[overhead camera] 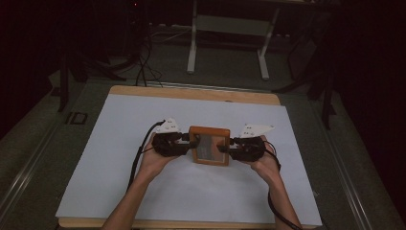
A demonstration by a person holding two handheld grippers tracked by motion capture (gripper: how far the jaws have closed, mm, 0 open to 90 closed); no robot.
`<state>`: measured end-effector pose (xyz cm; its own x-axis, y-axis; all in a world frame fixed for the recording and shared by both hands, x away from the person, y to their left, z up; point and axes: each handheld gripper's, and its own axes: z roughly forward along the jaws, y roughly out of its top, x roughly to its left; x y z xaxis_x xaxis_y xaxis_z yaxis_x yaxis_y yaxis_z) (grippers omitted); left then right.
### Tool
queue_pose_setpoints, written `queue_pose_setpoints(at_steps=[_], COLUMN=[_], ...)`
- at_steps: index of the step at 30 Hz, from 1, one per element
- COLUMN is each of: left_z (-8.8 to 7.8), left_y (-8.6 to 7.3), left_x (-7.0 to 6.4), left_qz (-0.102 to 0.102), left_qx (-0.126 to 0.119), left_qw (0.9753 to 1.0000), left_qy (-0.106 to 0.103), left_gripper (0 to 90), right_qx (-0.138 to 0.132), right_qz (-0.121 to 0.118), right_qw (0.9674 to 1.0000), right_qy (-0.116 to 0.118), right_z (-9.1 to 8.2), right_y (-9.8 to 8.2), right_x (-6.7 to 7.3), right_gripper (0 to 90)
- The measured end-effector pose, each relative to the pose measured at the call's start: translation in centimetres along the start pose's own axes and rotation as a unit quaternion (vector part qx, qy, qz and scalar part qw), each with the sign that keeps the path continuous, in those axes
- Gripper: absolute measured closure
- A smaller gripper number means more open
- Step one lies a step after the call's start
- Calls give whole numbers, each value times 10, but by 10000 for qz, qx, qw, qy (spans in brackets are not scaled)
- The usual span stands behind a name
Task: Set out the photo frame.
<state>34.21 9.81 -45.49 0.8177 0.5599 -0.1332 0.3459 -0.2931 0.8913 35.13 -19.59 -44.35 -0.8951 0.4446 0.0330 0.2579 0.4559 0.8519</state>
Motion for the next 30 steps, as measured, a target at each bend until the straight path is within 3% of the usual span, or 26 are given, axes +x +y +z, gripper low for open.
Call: queue_pose_setpoints(at_steps=[14,30], left_z=[-18,-27], left_y=[-5,-6], left_x=[-4,-11], left_qz=[-52,-311], left_qx=[122,176], left_qw=[9996,9985], left_qy=[247,423], left_gripper=[593,592], right_qx=[-49,-266], right_qz=[25,320], right_qw=[9997,9973], right_qy=[233,612], right_z=[15,23], right_y=[3,-2], right_x=[8,6], right_gripper=[630,627])
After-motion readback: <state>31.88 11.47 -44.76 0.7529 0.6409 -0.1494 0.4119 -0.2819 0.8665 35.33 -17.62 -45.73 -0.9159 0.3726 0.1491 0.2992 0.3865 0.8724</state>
